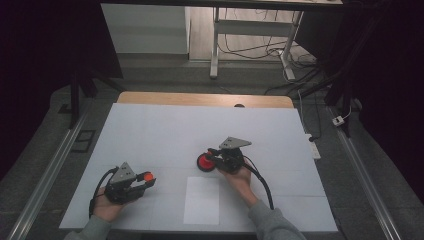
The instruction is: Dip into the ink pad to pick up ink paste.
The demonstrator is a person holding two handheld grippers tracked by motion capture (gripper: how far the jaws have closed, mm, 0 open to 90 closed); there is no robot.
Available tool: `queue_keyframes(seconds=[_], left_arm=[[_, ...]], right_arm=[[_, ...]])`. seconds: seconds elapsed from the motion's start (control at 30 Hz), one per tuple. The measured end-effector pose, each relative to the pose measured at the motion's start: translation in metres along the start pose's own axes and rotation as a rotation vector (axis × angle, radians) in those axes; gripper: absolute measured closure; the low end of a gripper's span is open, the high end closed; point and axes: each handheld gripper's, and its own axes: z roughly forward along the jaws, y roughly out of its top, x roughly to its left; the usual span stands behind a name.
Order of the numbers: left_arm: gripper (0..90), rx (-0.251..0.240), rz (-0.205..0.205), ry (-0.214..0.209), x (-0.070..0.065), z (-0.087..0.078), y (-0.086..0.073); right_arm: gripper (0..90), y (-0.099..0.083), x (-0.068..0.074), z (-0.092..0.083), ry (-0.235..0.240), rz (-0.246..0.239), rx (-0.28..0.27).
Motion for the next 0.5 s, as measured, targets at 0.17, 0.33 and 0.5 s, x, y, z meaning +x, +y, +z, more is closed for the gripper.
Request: queue_keyframes(seconds=[0.17, 0.33, 0.5], left_arm=[[64.7, -0.001, 0.002, -0.001, -0.0003, -0.0004, 0.0003], [64.7, 0.0, 0.001, 0.0, 0.0, -0.0002, 0.0003], [64.7, -0.001, 0.0, 0.003, 0.0003, -0.0012, 0.0001]], right_arm=[[72.6, 0.0046, -0.0012, -0.0068, 0.007, 0.012, -0.033], [72.6, 0.0052, 0.0, -0.0063, 0.009, 0.008, -0.021], [72.6, 0.0042, 0.0006, -0.0034, 0.004, -0.009, 0.006]])
